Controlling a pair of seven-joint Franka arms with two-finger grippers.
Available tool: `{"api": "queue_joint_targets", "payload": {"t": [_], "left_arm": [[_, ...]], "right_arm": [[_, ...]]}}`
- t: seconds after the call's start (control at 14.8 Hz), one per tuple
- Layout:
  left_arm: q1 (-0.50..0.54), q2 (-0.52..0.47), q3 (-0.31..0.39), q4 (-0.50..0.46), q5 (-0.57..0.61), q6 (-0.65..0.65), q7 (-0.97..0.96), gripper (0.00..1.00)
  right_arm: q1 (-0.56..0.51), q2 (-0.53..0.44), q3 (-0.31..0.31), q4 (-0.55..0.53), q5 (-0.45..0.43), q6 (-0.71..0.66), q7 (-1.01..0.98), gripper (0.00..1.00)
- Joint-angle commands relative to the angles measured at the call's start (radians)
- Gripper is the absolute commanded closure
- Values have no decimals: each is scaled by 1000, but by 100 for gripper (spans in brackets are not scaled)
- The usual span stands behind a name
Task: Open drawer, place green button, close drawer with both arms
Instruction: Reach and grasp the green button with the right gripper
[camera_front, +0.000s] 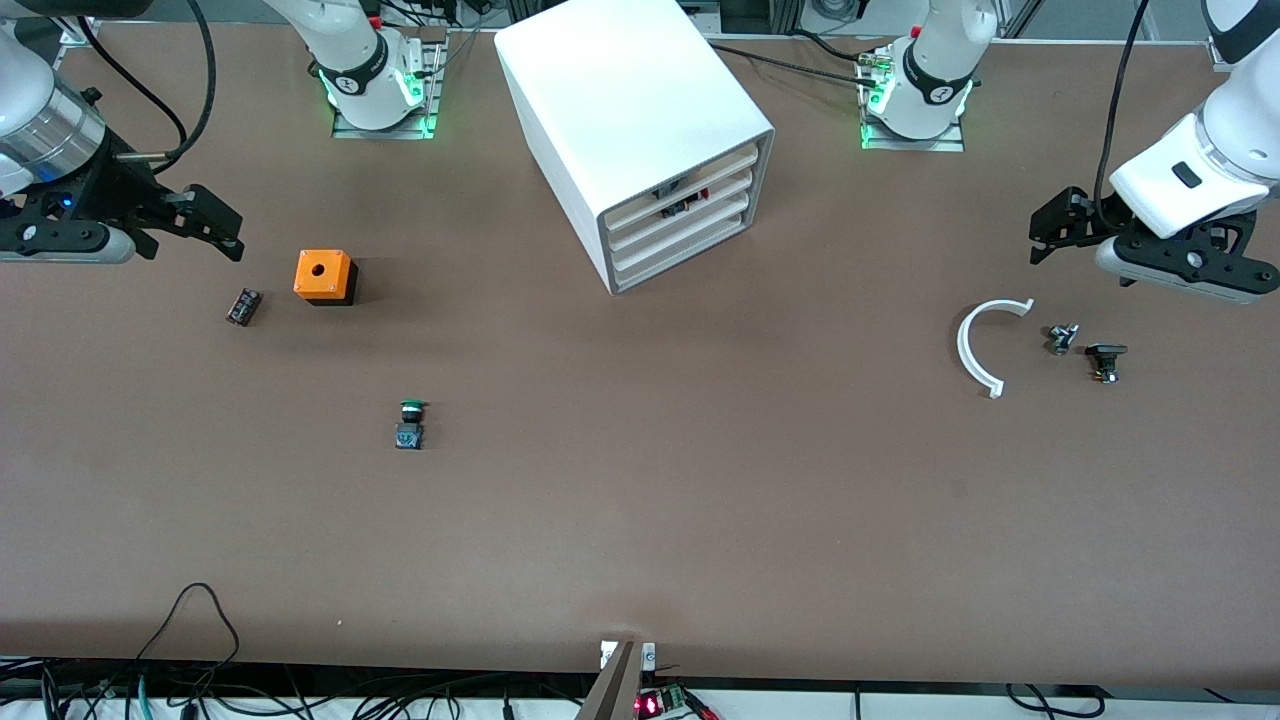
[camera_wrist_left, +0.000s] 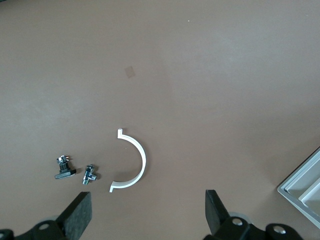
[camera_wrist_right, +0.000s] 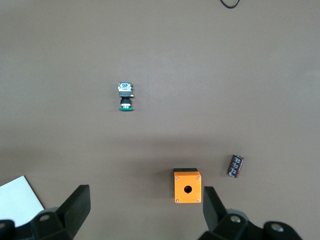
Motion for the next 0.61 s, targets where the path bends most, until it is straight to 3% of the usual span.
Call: {"api": "queue_joint_targets", "payload": {"t": [0.0,0.54], "left_arm": [[-8,-6,2,8,20,-9,0,0],[-8,-6,2,6,17,-11,1,0]], "right_arm": [[-2,3,-2,15,15,-20,-26,0],[13,66,5,10,8,-42,-26,0]]}}
